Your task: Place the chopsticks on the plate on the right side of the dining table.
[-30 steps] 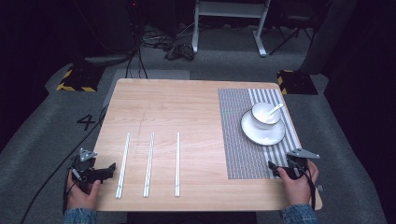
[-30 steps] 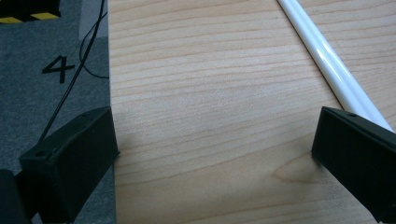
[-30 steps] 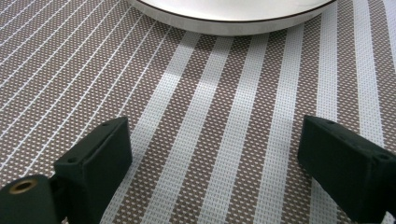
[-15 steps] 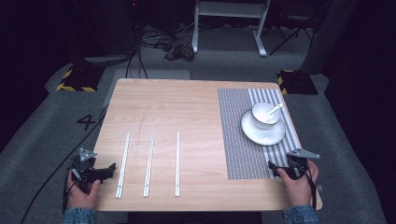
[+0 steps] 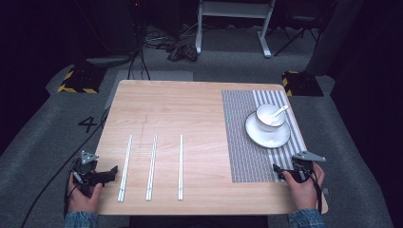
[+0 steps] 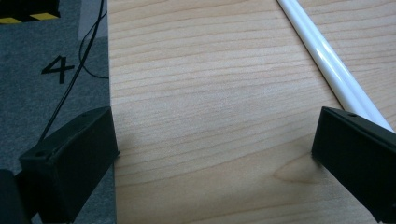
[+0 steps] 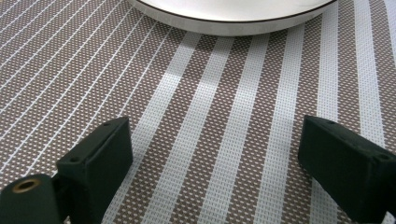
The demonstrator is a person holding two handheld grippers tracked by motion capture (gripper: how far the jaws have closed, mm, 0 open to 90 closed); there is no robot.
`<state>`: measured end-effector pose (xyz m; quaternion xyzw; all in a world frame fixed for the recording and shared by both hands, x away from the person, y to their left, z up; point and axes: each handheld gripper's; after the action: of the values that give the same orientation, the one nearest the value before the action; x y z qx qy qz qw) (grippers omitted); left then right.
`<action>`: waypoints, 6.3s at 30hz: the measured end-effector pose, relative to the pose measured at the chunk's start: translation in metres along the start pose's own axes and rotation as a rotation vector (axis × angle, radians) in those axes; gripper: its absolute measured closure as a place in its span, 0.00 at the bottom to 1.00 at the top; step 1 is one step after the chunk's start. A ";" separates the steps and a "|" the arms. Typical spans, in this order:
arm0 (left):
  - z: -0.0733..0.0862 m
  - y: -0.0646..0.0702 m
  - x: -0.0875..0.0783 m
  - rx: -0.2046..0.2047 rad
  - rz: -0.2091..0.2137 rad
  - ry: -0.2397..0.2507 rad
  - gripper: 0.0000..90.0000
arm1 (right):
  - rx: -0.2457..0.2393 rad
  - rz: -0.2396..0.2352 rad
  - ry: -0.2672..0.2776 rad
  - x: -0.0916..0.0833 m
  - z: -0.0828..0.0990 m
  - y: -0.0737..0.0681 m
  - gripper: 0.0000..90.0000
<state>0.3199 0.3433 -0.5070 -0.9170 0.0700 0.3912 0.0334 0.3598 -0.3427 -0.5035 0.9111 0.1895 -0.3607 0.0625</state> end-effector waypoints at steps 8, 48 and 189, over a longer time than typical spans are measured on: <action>0.000 0.000 0.000 0.000 0.000 0.000 0.00 | 0.020 -0.021 0.054 -0.009 0.000 0.002 0.28; 0.000 0.000 0.000 0.000 0.000 0.000 0.00 | -0.213 -0.186 0.143 -0.018 -0.100 -0.089 0.34; 0.000 0.000 0.000 0.000 0.000 0.000 0.00 | -0.331 -0.283 -0.327 0.077 -0.109 -0.180 0.83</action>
<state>0.3199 0.3433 -0.5070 -0.9170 0.0700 0.3913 0.0332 0.4100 -0.1269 -0.4723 0.7825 0.3587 -0.4723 0.1895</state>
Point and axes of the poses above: each handheld gripper's, and its own axes: x roughly forward along the jaws, z roughly out of its underside, y roughly to its right, and after that the axes turned 2 degrees about -z, right-handed
